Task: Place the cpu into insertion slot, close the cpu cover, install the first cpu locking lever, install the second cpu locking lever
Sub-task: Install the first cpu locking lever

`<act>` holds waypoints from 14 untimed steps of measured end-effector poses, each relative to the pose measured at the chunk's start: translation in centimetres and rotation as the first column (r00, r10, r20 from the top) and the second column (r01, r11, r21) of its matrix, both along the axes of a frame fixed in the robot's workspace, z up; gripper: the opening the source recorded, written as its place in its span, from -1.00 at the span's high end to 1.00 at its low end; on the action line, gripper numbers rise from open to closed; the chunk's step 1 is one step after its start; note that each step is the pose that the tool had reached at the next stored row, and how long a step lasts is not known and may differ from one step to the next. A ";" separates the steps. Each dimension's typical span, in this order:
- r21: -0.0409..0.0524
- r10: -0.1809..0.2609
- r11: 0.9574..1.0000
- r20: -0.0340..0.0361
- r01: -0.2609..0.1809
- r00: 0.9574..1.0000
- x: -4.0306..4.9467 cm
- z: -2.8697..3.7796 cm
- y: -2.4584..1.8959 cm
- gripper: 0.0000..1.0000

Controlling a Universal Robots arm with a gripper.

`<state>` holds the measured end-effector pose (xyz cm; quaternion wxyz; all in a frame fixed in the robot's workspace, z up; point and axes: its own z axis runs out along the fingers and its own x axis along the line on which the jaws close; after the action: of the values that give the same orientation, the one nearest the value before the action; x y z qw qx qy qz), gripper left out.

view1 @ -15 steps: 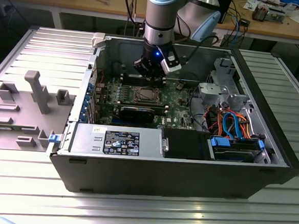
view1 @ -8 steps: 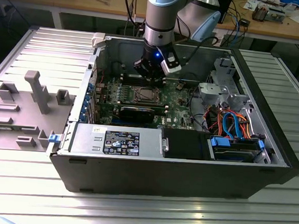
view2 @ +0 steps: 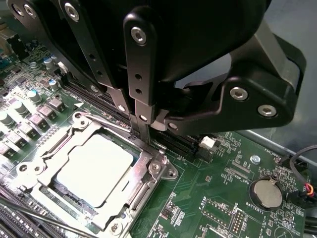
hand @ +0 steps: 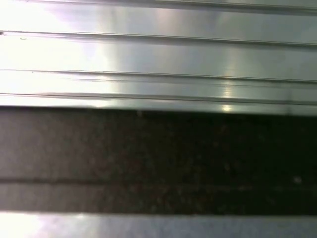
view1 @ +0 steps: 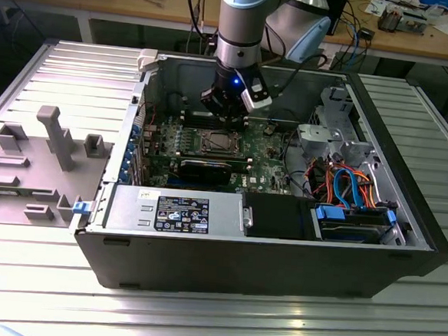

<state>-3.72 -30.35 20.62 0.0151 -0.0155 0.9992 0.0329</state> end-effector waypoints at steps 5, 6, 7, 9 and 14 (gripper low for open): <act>-0.007 0.000 1.000 0.000 0.000 1.000 0.00 -0.26 -0.19 0.79; -0.008 0.000 1.000 0.000 0.000 1.000 0.00 -0.32 -0.20 0.79; -0.007 0.000 1.000 0.000 0.000 1.000 0.01 -0.39 -0.18 0.79; -0.009 0.000 1.000 0.000 0.000 1.000 0.01 -0.50 -0.19 0.79; -0.004 0.000 1.000 0.000 0.000 1.000 0.00 -0.50 -0.19 0.79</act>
<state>-3.72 -30.55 20.12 0.0151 -0.0154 0.9993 0.0307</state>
